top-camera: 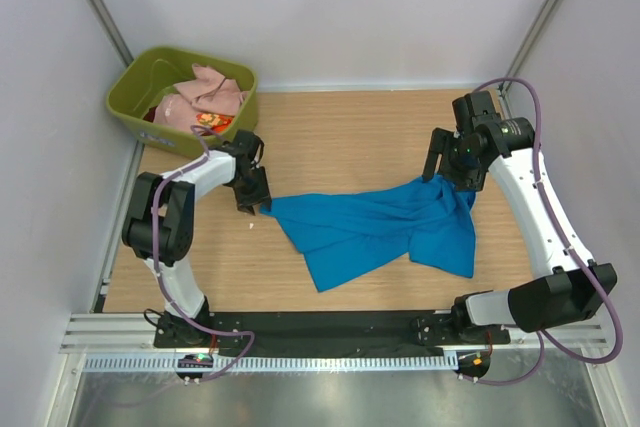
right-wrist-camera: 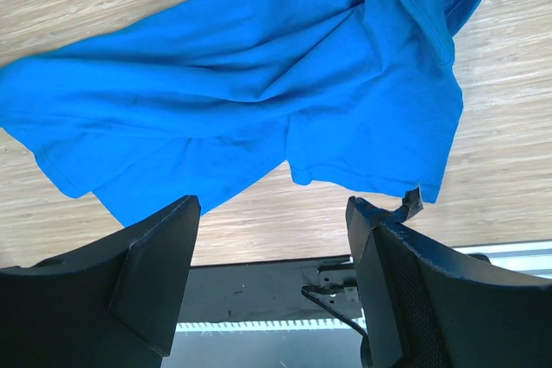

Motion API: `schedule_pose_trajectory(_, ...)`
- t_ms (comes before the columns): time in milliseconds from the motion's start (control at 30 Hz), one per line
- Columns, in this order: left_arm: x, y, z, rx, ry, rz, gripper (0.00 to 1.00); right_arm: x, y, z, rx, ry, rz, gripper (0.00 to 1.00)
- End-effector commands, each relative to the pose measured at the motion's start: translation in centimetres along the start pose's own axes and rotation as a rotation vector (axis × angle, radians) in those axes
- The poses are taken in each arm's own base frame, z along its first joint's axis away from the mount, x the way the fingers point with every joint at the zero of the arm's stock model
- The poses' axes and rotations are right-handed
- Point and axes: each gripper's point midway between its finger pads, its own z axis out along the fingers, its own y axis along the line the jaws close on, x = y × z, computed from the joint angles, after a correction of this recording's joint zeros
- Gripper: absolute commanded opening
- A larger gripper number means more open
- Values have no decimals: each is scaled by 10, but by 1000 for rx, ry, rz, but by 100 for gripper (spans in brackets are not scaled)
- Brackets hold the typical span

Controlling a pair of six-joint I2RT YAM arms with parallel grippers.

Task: Fold and stack the t-shirts
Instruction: Flatten the tshirt out

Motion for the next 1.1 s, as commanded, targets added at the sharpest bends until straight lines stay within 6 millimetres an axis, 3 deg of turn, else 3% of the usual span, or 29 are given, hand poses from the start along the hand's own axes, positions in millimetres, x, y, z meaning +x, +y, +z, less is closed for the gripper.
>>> schedule_pose_trajectory(0, 4, 0, 5, 13, 12, -54, 47, -4, 2, -5, -18, -23, -13, 76)
schedule_pose_trajectory(133, 4, 0, 12, 4, 20, -61, 46, -2, 2, -6, -24, -20, -14, 76)
schedule_pose_trajectory(267, 0, -1, 20, -3, 25, -66, 35, -1, 2, -9, -28, -25, -17, 76)
schedule_pose_trajectory(367, 2, 1, 27, -8, 35, -78, 25, 0, -1, -11, -20, -24, -19, 76)
schedule_pose_trajectory(500, -1, 7, 29, -19, 15, -93, 0, 7, -4, -8, -10, -8, -23, 76)
schedule_pose_trajectory(567, -10, 18, 19, -41, -22, -117, 0, 15, -9, -1, 13, 28, -15, 76)
schedule_pose_trajectory(733, -24, 93, -28, -246, -138, -223, 0, 37, -3, 17, -17, 129, 15, 75)
schedule_pose_trajectory(767, -27, 101, -45, -248, -176, -238, 0, 44, -1, 22, -31, 161, 19, 73)
schedule_pose_trajectory(833, -25, 124, -58, -267, -183, -291, 0, 49, 2, 29, -38, 188, 27, 70)
schedule_pose_trajectory(967, -24, 137, -74, -247, -213, -317, 0, 69, 12, 47, -73, 269, 26, 62)
schedule_pose_trajectory(1067, -22, 135, -76, -232, -214, -309, 0, 99, 19, 59, -79, 366, 5, 57)
